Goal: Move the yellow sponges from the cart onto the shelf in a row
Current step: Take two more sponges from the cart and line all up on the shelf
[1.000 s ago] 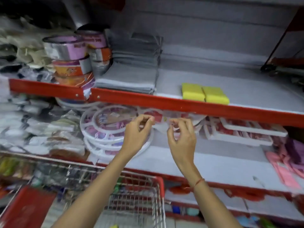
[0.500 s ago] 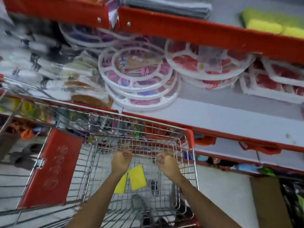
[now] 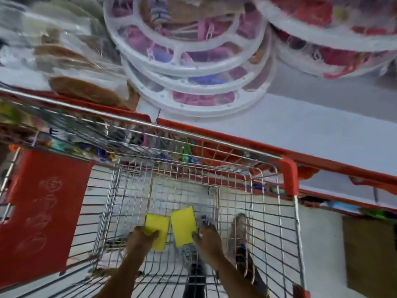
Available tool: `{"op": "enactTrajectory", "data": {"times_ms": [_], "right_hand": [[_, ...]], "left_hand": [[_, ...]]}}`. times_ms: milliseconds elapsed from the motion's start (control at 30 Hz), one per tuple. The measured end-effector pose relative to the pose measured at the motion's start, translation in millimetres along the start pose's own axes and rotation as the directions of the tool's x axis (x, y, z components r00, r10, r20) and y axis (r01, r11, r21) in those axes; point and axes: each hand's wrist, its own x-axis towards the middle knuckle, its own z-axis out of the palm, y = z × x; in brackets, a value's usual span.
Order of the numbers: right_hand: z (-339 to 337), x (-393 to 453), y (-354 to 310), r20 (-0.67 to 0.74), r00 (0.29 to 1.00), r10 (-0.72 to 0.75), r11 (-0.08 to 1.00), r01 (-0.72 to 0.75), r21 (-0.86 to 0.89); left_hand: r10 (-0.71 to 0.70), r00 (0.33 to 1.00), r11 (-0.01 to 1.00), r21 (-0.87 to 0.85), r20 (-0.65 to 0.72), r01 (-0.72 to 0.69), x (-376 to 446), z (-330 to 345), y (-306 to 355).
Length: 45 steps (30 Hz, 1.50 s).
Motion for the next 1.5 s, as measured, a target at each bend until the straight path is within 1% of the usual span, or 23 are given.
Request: {"op": "enactTrajectory", "data": {"times_ms": [100, 167, 233, 267, 367, 467, 567, 667, 767, 867, 933, 1033, 1167, 1333, 1433, 1500], "right_hand": [[2, -1, -4, 0.001, 0.998, 0.055, 0.996, -0.055, 0.075], [-1, -2, -8, -0.009, 0.991, 0.135, 0.969, -0.130, 0.208], [-5, -2, -11, -0.022, 0.978, 0.206, 0.930, -0.189, 0.317], [-9, -2, -11, -0.031, 0.974, 0.225, 0.913, -0.200, 0.355], [-27, -10, -19, -0.061, 0.972, 0.226, 0.890, -0.181, 0.419], [-51, -25, -25, -0.055, 0.987, 0.154, 0.894, -0.115, 0.433], [-81, -43, -31, -0.079, 0.996, 0.034, 0.907, 0.003, 0.422], [-116, -63, -38, -0.128, 0.991, -0.049, 0.877, 0.104, 0.468], [-157, -88, -48, -0.176, 0.976, -0.129, 0.823, 0.204, 0.530], [-199, -113, -57, -0.251, 0.950, -0.187, 0.762, 0.302, 0.573], [-229, -133, -58, -0.329, 0.923, -0.201, 0.716, 0.368, 0.593], [-275, -159, -57, -0.402, 0.891, -0.209, 0.652, 0.433, 0.622], [-339, -198, -50, -0.483, 0.850, -0.212, 0.527, 0.515, 0.675], [-417, -237, -38, -0.580, 0.773, -0.256, 0.420, 0.629, 0.654], [-465, -256, -29, -0.638, 0.719, -0.274, 0.395, 0.689, 0.607], [-498, -266, -21, -0.691, 0.676, -0.255, 0.381, 0.728, 0.570]], "left_hand": [[-0.001, 0.999, 0.997, -0.075, -0.046, -0.003, 34, 21, -23], [-0.007, 0.998, 0.984, -0.180, -0.068, -0.006, 18, 19, -11], [-0.035, 0.995, 0.969, -0.246, -0.095, 0.011, -15, 9, 12], [-0.043, 0.994, 0.961, -0.275, -0.104, 0.013, -25, 7, 18], [-0.032, 0.993, 0.957, -0.290, -0.111, -0.002, -41, 2, 29], [0.016, 0.996, 0.960, -0.276, -0.089, -0.040, -55, -12, 41], [0.121, 0.992, 0.943, -0.309, -0.017, -0.120, -69, -29, 57], [0.222, 0.973, 0.914, -0.360, 0.057, -0.187, -85, -52, 78], [0.325, 0.940, 0.875, -0.410, 0.102, -0.258, -112, -75, 107], [0.425, 0.899, 0.828, -0.448, 0.107, -0.338, -145, -97, 140], [0.505, 0.857, 0.785, -0.465, 0.097, -0.410, -170, -110, 164], [0.617, 0.783, 0.725, -0.447, 0.081, -0.525, -209, -126, 203], [0.735, 0.677, 0.614, -0.458, 0.034, -0.643, -267, -134, 258], [0.823, 0.568, 0.491, -0.495, -0.006, -0.717, -330, -133, 318], [0.865, 0.501, 0.415, -0.509, -0.038, -0.755, -367, -131, 353], [0.888, 0.458, 0.370, -0.516, -0.049, -0.773, -392, -130, 379]]}}
